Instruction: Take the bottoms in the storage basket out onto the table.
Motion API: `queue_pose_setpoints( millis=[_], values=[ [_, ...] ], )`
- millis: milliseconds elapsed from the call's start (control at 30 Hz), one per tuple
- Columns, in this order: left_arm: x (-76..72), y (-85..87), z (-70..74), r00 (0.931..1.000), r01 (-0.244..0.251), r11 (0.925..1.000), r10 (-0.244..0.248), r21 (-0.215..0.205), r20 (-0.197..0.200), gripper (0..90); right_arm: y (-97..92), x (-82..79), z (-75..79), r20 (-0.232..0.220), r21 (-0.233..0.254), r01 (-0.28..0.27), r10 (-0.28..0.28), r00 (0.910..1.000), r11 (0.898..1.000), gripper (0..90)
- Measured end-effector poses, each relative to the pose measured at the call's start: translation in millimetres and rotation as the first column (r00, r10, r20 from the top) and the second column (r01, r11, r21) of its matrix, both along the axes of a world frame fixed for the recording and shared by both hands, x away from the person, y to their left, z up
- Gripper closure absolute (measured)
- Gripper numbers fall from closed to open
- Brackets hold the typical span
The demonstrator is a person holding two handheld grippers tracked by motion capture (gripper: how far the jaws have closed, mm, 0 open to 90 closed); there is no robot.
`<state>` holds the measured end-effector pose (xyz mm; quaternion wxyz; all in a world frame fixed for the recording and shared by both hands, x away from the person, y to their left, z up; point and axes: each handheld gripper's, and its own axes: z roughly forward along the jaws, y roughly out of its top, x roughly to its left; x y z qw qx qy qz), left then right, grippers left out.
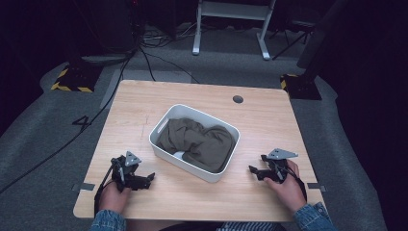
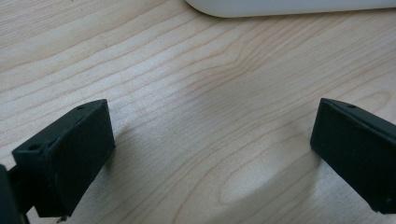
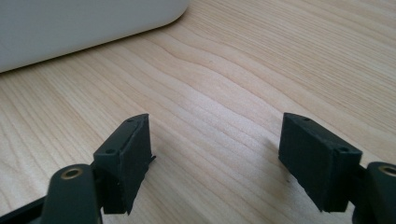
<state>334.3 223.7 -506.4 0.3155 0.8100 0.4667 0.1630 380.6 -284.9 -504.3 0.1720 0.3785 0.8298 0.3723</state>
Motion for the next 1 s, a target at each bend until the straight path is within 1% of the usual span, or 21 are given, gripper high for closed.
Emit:
queue_pose_setpoints(
  millis=[300,600,700,767,800,833,867,900,933,967,1000],
  values=[
    [0.3,-0.1,0.0,1.0000,0.000,1.0000,0.000,0.000,0.000,0.0,-0.7,-0.4,0.0,0.000,0.000,-0.004,0.004,1.0000,1.000,25.6],
    [0.3,0.0,0.0,1.0000,0.000,1.0000,0.000,0.001,-0.001,0.0,-1.3,-1.8,0.1,-0.002,-0.001,0.009,-0.009,1.0000,1.000,24.9],
    [1.2,0.0,0.1,1.0000,0.001,1.0000,-0.001,0.000,-0.002,0.0,-1.5,-1.8,0.1,-0.007,-0.001,0.004,-0.004,1.0000,1.000,21.8],
    [1.7,0.1,0.1,1.0000,0.001,1.0000,-0.001,0.001,0.000,0.0,-2.1,-1.9,0.9,-0.015,-0.005,0.001,-0.001,0.9999,1.000,21.5],
    [2.0,0.1,0.1,1.0000,0.000,1.0000,0.000,0.001,0.000,0.0,-2.6,-2.0,2.1,-0.026,0.001,0.006,-0.006,0.9996,1.000,21.5],
    [2.0,0.1,0.1,1.0000,0.000,1.0000,0.000,0.001,0.000,0.0,-2.6,-2.0,2.1,-0.026,0.001,0.006,-0.006,0.9996,1.000,21.5],
    [2.0,0.1,0.1,1.0000,0.000,1.0000,0.000,0.001,0.000,0.0,-3.2,-2.4,7.6,-0.028,0.021,0.007,-0.006,0.9996,1.000,21.7],
    [2.0,0.1,0.1,1.0000,0.000,1.0000,0.000,0.001,0.000,0.0,-3.2,-2.4,7.6,-0.028,0.021,0.007,-0.006,0.9996,1.000,21.7],
    [2.0,0.1,0.1,1.0000,0.000,1.0000,0.000,0.001,0.000,0.0,-2.9,-2.9,16.3,-0.006,0.031,0.005,-0.004,1.0000,1.000,21.7],
    [2.0,0.1,0.1,1.0000,0.000,1.0000,0.000,0.002,0.000,0.0,-2.7,-3.1,19.7,0.001,0.036,0.003,-0.003,1.0000,0.999,21.7],
    [2.0,0.1,0.1,1.0000,0.000,1.0000,0.000,0.002,0.000,0.0,-2.7,-3.1,19.7,0.001,0.036,0.003,-0.003,1.0000,0.999,21.7]
  ],
)
